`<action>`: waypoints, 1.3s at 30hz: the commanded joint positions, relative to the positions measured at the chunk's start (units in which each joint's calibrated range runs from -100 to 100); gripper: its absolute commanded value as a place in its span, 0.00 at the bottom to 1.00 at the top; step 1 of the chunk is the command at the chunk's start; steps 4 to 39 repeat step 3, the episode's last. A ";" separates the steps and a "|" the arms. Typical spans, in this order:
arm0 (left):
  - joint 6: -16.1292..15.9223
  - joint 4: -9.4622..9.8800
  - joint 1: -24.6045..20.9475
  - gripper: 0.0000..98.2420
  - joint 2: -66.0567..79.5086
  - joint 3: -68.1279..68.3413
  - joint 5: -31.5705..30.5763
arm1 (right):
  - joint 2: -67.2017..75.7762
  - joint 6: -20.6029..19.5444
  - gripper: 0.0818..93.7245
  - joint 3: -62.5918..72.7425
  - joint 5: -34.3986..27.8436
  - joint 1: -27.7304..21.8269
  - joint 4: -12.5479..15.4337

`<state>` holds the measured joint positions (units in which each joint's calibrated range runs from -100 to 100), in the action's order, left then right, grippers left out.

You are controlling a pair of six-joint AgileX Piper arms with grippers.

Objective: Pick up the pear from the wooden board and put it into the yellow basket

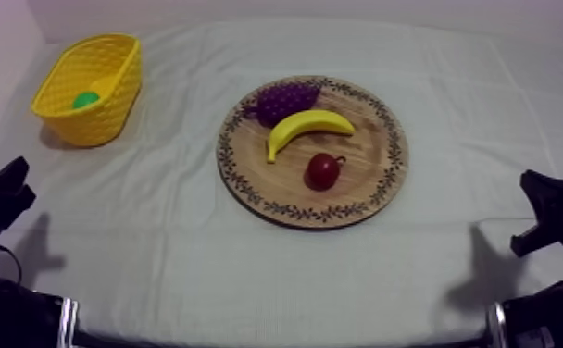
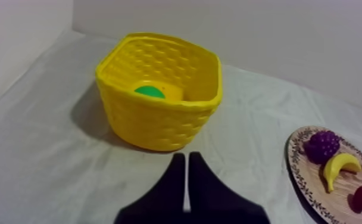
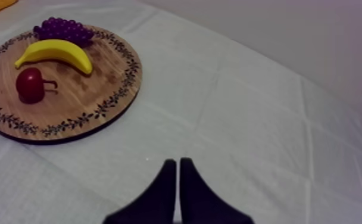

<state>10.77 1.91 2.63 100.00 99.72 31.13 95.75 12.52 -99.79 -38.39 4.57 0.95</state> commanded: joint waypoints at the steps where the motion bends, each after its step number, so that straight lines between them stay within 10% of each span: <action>1: 0.00 0.02 0.01 0.00 0.00 0.06 0.07 | 0.01 0.01 0.00 0.01 0.00 0.02 0.00; 39: 0.00 0.02 0.01 0.00 0.00 0.06 0.07 | 0.01 0.01 0.00 0.01 0.00 0.02 0.00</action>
